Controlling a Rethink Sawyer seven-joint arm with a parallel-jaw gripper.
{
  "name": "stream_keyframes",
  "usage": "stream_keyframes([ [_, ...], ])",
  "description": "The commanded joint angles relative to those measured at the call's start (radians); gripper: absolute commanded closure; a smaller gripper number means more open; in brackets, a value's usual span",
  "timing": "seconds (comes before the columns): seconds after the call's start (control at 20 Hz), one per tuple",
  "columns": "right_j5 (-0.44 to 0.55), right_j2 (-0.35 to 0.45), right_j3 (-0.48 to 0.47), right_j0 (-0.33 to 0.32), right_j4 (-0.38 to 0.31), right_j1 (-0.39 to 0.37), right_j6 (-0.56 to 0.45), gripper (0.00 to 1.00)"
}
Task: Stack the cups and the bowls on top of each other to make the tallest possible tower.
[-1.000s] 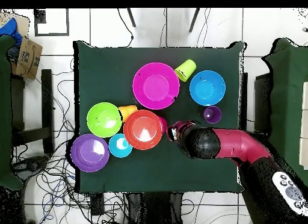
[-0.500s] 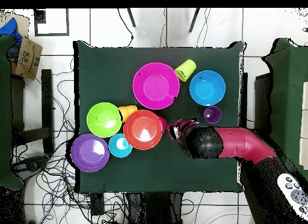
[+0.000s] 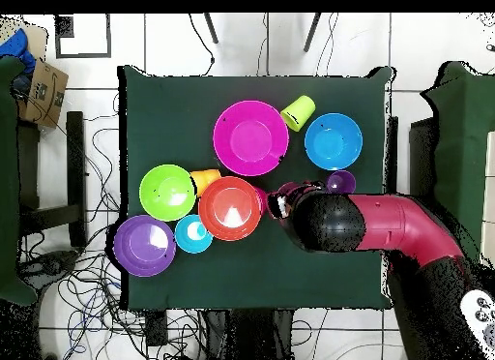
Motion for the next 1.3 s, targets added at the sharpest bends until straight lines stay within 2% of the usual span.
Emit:
stream_keyframes([
  [0.05,0.168,0.038,-0.038,0.069,0.08,-0.118,0.006,0.0],
  [0.2,0.197,-0.019,-0.072,0.12,0.121,-0.148,0.13,0.0],
  [0.4,0.211,-0.068,-0.092,0.155,0.184,-0.172,0.23,0.0],
  [0.6,0.243,-0.165,-0.147,0.221,0.172,-0.162,0.379,0.0],
  [0.75,0.215,-0.208,-0.181,0.257,0.18,-0.143,0.447,0.0],
  [1.05,0.174,-0.229,-0.171,0.281,0.205,-0.132,0.479,0.0],
  [1.3,0.189,-0.209,-0.185,0.288,0.175,-0.127,0.449,0.0],
])
